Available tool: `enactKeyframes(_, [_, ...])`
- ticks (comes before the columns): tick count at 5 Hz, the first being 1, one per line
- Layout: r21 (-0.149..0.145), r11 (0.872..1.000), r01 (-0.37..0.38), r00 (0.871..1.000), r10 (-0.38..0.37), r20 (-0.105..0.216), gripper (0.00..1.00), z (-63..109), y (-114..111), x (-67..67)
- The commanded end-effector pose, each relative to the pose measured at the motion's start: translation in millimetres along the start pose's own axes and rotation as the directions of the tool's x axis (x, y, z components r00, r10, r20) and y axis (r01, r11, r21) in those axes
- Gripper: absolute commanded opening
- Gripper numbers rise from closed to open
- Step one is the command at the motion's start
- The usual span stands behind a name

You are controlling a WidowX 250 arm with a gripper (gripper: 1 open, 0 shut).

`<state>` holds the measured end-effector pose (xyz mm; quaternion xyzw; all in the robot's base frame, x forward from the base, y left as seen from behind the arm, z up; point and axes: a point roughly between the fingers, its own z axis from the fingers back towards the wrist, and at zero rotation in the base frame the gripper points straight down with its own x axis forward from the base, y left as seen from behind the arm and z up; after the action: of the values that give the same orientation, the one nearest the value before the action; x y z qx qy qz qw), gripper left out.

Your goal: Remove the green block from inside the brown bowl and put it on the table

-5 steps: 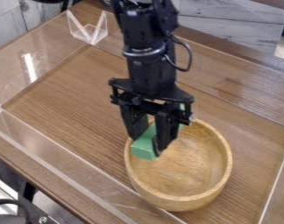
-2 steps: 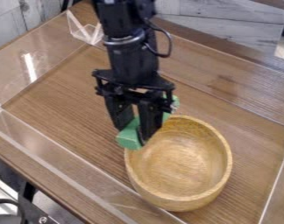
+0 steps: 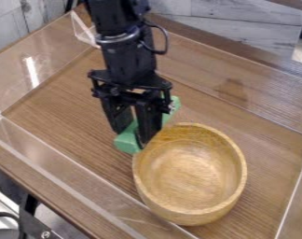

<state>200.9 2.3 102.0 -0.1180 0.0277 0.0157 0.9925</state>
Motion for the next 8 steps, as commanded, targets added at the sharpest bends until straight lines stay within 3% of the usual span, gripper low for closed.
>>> enactKeyframes(1, [0.009,1.000,0.010,0.998,-0.011,0.057,0.00,12.3,6,9.5])
enactKeyframes(4, [0.022,1.000,-0.014,0.999,0.013,0.052,0.00,2.7,26,12.9])
enactKeyframes(8, [0.041,0.999,-0.018,0.999,0.016,0.033,0.00,-12.8,37,12.9])
